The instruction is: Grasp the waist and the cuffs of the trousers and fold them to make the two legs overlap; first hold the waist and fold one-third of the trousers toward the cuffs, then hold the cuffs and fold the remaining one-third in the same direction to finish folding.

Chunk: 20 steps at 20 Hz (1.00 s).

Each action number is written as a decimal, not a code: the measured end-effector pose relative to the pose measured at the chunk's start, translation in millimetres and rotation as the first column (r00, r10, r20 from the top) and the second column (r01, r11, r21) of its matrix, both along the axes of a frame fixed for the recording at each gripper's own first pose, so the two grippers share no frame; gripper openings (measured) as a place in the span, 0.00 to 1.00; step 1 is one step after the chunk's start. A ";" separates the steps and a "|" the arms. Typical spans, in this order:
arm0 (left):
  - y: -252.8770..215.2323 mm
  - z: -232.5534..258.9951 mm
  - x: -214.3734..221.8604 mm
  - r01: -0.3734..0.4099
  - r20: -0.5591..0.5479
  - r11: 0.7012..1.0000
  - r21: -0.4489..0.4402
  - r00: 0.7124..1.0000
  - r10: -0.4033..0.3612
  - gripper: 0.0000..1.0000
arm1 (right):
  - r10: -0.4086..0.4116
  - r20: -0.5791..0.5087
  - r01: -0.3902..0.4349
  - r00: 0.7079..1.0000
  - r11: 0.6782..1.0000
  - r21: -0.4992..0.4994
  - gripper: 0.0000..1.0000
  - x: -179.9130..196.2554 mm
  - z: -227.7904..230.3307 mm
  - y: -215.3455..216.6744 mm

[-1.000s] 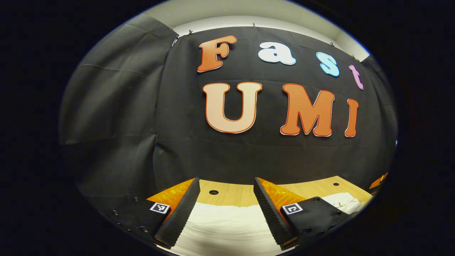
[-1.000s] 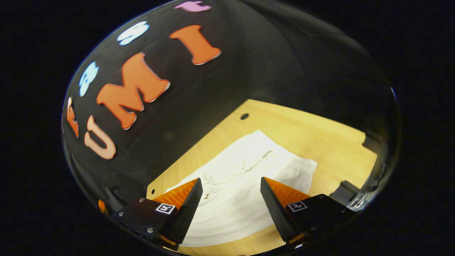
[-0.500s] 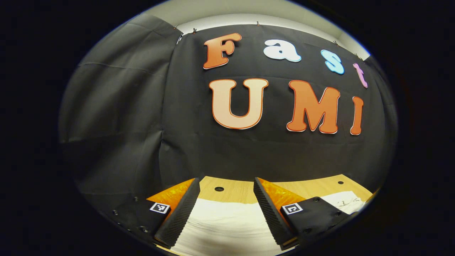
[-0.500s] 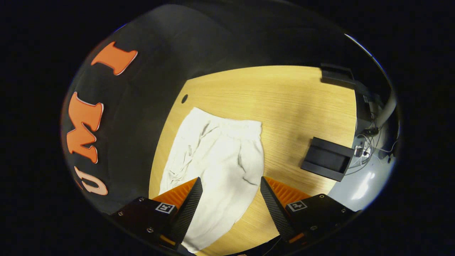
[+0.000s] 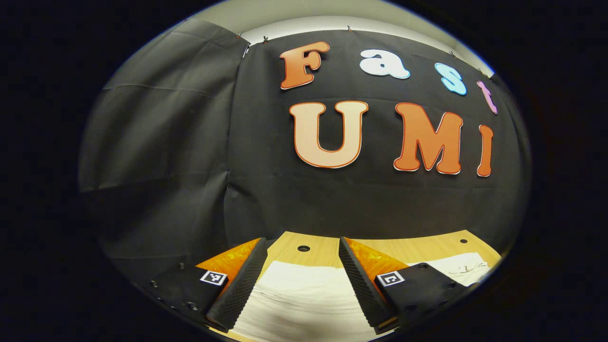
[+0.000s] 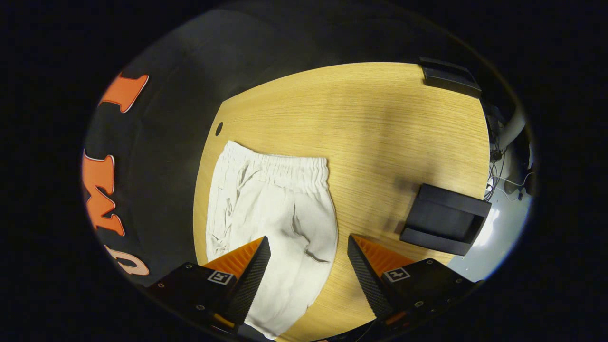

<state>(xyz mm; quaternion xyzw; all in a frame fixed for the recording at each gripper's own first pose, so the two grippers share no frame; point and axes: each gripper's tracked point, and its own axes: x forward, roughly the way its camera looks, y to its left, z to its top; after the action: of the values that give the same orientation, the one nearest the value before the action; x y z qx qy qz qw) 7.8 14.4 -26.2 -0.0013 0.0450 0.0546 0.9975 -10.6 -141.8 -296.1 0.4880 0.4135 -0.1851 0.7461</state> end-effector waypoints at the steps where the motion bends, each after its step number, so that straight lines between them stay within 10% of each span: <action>1: 0.5 0.2 0.1 -0.002 -0.001 1.000 -0.001 1.000 0.002 0.99 | 0.000 0.001 0.000 1.000 1.000 0.011 0.99 4.0 -0.6 2.1; 7: 6.9 -4.6 -0.4 -0.021 -0.018 0.999 -0.031 1.000 0.020 0.99 | 0.027 0.011 -0.028 1.000 0.998 0.052 0.95 24.5 -1.0 10.8; 13: 35.1 -13.9 -12.0 -0.079 -0.045 0.995 -0.062 0.996 0.076 0.99 | 0.030 0.006 -0.030 1.000 0.997 0.072 0.55 34.2 -14.8 19.1; 14: 40.9 -17.2 -17.8 -0.096 -0.052 0.993 -0.061 0.994 0.093 0.99 | 0.030 -0.004 -0.030 1.000 0.997 0.064 0.27 34.7 -18.1 18.8; 20: 76.1 -62.2 -44.0 -0.164 -0.162 0.963 -0.215 0.978 0.130 0.98 | 0.051 -0.025 -0.050 0.998 0.998 0.045 0.02 30.6 -22.9 19.3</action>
<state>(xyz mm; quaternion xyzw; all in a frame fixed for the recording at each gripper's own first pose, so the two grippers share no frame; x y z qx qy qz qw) -36.2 90.5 -88.4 -0.1146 0.1239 0.1231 0.9779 20.0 -122.5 -319.1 0.4913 0.4392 -0.1634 0.7342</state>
